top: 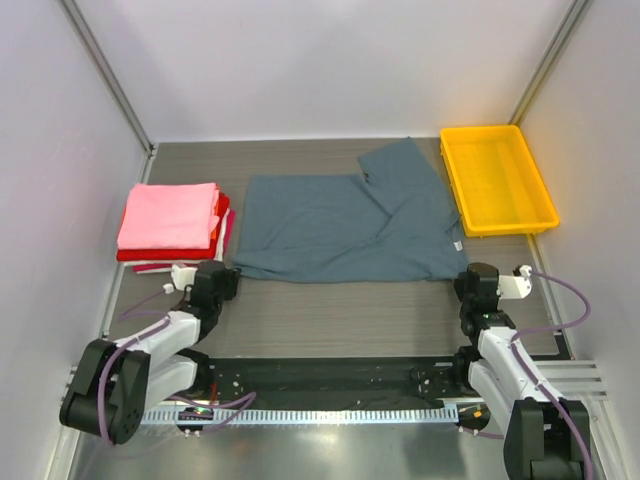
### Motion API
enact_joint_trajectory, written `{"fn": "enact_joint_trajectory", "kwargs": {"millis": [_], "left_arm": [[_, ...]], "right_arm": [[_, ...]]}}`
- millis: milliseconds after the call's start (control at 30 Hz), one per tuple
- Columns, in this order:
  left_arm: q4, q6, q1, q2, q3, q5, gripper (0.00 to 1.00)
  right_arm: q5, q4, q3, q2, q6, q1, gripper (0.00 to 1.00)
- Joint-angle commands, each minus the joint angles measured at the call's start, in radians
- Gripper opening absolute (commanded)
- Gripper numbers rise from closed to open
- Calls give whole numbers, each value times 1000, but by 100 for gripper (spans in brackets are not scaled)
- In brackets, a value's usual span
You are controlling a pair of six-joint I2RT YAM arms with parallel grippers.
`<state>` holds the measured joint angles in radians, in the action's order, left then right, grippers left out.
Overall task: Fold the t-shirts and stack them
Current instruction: Fold the tshirt
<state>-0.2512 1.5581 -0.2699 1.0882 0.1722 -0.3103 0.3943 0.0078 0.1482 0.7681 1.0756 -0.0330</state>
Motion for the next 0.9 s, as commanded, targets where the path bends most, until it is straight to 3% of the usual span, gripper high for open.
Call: {"fn": "enact_joint_trajectory", "kwargs": {"millis": [0, 100, 367, 433, 533, 733, 867], "left_arm": [[105, -56, 0, -45, 78, -79, 0], [197, -92, 0, -44, 173, -82, 0], [610, -277, 63, -25, 640, -81, 0], [665, -309, 64, -34, 662, -73, 0], [678, -296, 64, -69, 586, -53, 0], [584, -202, 64, -238, 251, 45, 0], [621, -184, 64, -382, 107, 51, 0]], "right_arm": [[63, -57, 54, -4, 12, 1, 1], [41, -66, 94, 34, 30, 1, 1], [107, -259, 529, 123, 21, -1, 1], [109, -311, 570, 116, 21, -1, 1], [71, -327, 472, 65, 47, -1, 1], [52, -362, 208, -108, 86, -1, 1], [57, -430, 145, -268, 84, -1, 1]]}}
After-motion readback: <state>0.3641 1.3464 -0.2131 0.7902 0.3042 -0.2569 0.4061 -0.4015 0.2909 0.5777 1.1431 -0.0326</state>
